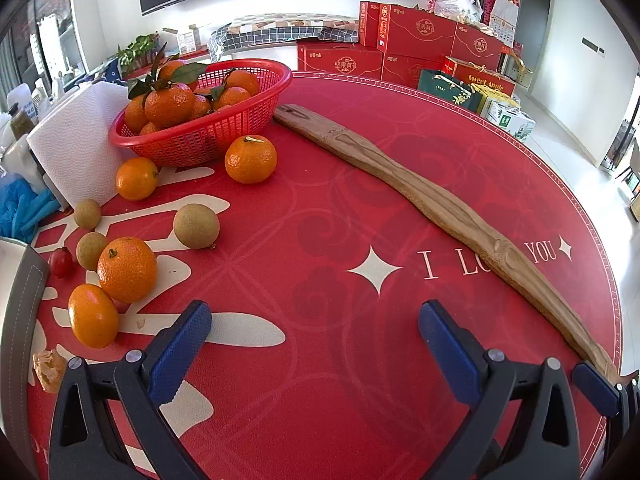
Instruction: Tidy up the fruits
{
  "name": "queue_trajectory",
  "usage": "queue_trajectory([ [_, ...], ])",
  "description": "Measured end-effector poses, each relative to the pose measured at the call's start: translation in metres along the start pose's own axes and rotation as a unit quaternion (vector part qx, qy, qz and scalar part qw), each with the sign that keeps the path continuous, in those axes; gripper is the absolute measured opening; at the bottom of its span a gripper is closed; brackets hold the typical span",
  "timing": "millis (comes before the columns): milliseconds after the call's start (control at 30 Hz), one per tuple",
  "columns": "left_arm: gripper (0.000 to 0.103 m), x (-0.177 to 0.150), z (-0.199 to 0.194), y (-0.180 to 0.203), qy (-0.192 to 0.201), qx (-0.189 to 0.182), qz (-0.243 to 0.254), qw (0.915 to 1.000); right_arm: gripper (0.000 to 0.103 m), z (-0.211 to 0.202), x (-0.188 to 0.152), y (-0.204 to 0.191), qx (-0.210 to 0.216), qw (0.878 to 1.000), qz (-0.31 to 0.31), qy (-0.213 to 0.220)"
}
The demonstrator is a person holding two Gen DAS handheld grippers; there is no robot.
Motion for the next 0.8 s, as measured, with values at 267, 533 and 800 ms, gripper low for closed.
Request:
queue_trajectory([
  [267, 0.103, 0.0000, 0.0000, 0.0001, 0.000, 0.000, 0.000, 1.0000, 0.103, 0.0002, -0.0001, -0.0001, -0.003, 1.000, -0.001, -0.001],
  [533, 0.103, 0.0007, 0.0002, 0.0002, 0.000, 0.000, 0.000, 1.0000, 0.103, 0.0019, -0.0014, -0.0014, -0.016, 1.000, -0.011, -0.007],
  [800, 0.103, -0.0005, -0.0004, 0.0002, 0.000, 0.000, 0.000, 1.0000, 0.103, 0.0055, -0.0034, -0.0042, -0.041, 0.999, -0.026, -0.017],
])
Point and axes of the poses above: each gripper's, at about its wrist camera, not at the fingertips, and z roughly the way its jaws point, y to its right, x to its top, the point moved 9 cm from there along z, roughly the way its jaws point, and after that the axes turned 7 degrees about -y, right-handed, at the moved point
